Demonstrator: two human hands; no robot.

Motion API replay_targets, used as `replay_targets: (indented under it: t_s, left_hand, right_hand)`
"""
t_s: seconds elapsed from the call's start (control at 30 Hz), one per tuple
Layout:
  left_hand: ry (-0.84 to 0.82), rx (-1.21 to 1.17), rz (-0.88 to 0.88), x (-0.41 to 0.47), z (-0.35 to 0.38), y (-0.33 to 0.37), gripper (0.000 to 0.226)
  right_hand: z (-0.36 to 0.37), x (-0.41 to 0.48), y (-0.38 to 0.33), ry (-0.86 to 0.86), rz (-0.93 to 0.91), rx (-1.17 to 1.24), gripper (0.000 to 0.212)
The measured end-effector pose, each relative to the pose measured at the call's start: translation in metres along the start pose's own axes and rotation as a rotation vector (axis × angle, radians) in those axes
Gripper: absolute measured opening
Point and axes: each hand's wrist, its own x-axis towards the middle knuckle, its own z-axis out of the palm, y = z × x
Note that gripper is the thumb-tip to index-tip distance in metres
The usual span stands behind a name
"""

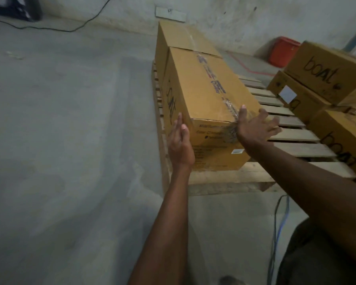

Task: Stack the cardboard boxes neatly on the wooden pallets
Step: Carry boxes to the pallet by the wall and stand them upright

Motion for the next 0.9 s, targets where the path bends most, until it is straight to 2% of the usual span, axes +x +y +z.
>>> replay_targets:
  t_s: [0.17, 0.27, 0.43, 0.6, 0.73, 0.77, 0.83, 0.87, 0.9]
  left_hand:
    - [-0.014, 0.015, -0.002, -0.001, -0.001, 0.0, 0.051]
    - [-0.012, -0.013, 0.004, -0.001, -0.002, -0.002, 0.05]
    - [0.06, -0.073, -0.05, 0.002, -0.002, -0.006, 0.05]
    - [-0.001, -0.087, -0.043, 0.007, 0.0, -0.018, 0.052]
    - [0.046, -0.142, -0.102, 0.013, -0.008, -0.029, 0.049]
    - [0.008, -0.144, -0.148, 0.017, -0.016, -0.037, 0.048]
    - [-0.023, -0.035, -0.174, 0.017, -0.019, -0.038, 0.048]
    - [-0.001, -0.012, -0.208, 0.011, -0.018, -0.034, 0.048]
    - [0.103, -0.03, -0.233, 0.003, -0.022, -0.021, 0.051]
  right_hand:
    - [-0.001, -0.006, -0.003, 0.021, -0.063, -0.034, 0.075]
    - [-0.004, -0.014, -0.003, 0.029, -0.253, -0.059, 0.074]
    - [-0.01, -0.031, -0.015, 0.004, -0.676, -0.084, 0.061]
    - [0.003, -0.052, -0.023, -0.008, -1.009, -0.192, 0.059]
    - [0.013, -0.065, -0.03, -0.041, -1.187, -0.322, 0.065]
    - [0.014, -0.072, -0.03, -0.047, -1.201, -0.348, 0.067]
    - [0.018, -0.093, -0.035, -0.082, -1.229, -0.368, 0.069]
    - [0.02, -0.106, -0.04, -0.13, -1.252, -0.361, 0.069]
    - [0.019, -0.119, -0.044, -0.192, -1.269, -0.334, 0.067]
